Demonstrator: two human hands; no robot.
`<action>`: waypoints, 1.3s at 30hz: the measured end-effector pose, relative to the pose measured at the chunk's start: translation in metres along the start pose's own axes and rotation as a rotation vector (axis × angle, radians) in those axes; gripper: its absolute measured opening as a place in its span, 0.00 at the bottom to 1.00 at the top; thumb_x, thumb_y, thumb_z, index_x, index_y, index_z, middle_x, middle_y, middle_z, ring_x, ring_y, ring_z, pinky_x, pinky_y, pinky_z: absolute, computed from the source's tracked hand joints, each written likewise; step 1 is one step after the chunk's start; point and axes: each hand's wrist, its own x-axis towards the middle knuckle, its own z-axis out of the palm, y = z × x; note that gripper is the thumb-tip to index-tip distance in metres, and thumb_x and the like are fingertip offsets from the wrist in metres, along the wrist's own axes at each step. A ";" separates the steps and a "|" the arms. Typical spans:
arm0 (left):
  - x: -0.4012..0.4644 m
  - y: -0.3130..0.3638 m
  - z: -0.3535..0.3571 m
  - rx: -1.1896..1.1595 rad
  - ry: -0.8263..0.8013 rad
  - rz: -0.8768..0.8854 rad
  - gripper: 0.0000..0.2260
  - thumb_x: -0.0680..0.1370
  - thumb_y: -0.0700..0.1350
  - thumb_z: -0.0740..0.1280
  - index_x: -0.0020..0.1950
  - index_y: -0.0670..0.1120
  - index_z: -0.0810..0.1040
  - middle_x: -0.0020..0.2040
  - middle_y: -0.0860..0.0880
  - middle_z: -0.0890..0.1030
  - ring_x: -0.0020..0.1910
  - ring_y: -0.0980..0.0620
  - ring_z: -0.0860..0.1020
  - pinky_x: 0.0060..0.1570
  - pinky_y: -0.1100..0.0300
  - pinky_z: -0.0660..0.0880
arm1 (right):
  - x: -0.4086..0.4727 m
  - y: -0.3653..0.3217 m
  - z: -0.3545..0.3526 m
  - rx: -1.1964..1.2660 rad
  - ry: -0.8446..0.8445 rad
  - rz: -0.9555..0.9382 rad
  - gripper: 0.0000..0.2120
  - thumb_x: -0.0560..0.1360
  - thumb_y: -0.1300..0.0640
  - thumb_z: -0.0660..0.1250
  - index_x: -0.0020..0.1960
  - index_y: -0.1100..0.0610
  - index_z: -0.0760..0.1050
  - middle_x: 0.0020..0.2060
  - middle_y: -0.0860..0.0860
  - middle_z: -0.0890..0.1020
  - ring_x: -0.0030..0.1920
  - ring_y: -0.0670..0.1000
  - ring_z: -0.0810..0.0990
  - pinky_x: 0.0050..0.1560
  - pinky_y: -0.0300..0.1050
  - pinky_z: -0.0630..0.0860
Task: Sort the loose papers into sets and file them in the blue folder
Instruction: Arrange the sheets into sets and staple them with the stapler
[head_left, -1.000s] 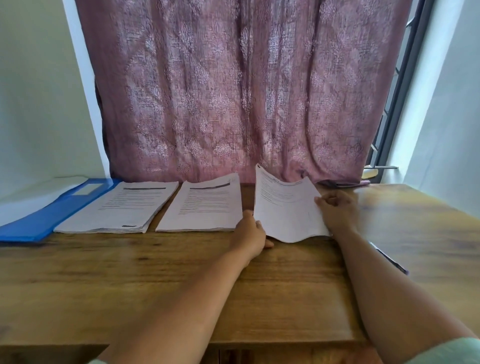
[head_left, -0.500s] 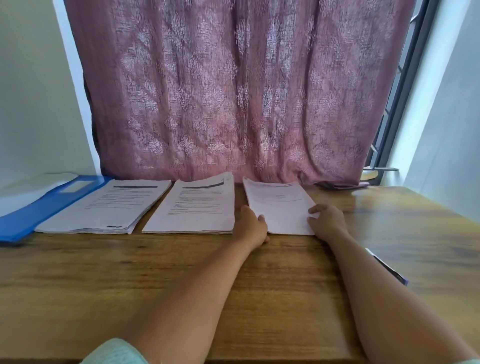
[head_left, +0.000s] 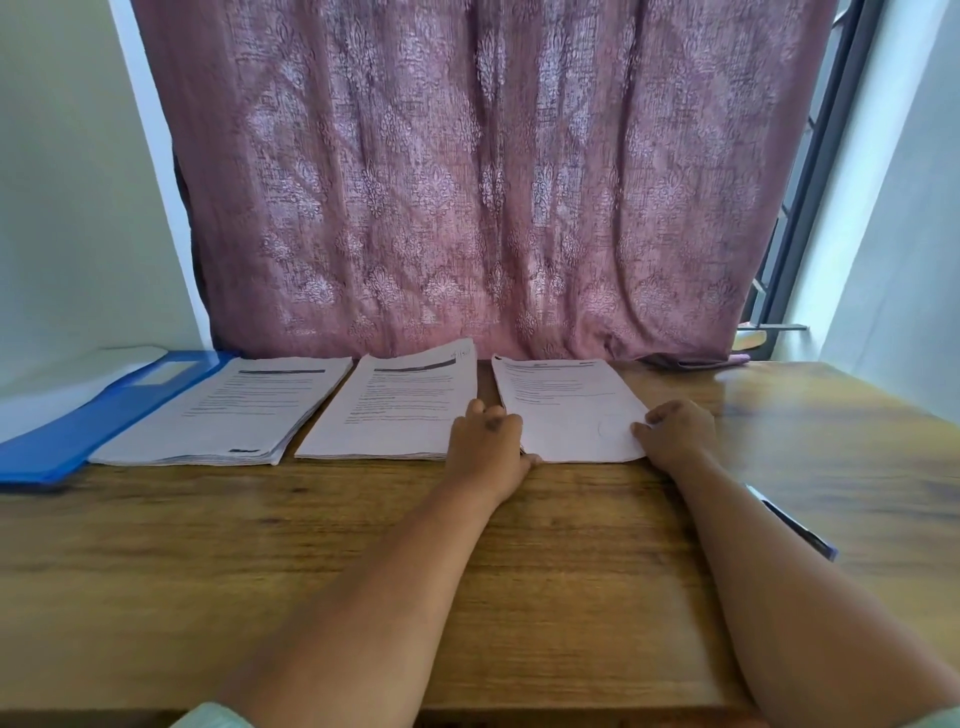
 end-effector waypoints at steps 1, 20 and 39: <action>0.001 0.000 0.000 0.068 0.028 0.018 0.22 0.79 0.58 0.64 0.66 0.46 0.74 0.64 0.48 0.75 0.65 0.45 0.65 0.62 0.51 0.63 | -0.001 0.000 -0.001 -0.003 0.003 0.007 0.15 0.74 0.56 0.72 0.56 0.65 0.81 0.56 0.59 0.81 0.59 0.57 0.77 0.61 0.46 0.71; 0.000 -0.005 0.004 0.067 -0.073 -0.027 0.18 0.82 0.56 0.58 0.67 0.50 0.75 0.69 0.48 0.73 0.74 0.45 0.58 0.73 0.40 0.35 | 0.002 0.008 0.008 -0.270 -0.114 -0.166 0.17 0.79 0.52 0.63 0.65 0.58 0.76 0.66 0.55 0.73 0.68 0.58 0.66 0.69 0.48 0.62; -0.008 -0.004 0.002 0.049 -0.005 0.032 0.19 0.81 0.53 0.59 0.71 0.50 0.68 0.69 0.48 0.71 0.71 0.45 0.60 0.73 0.40 0.44 | -0.020 -0.005 0.003 -0.424 -0.162 -0.250 0.20 0.77 0.60 0.57 0.68 0.51 0.69 0.64 0.53 0.72 0.65 0.55 0.69 0.61 0.51 0.72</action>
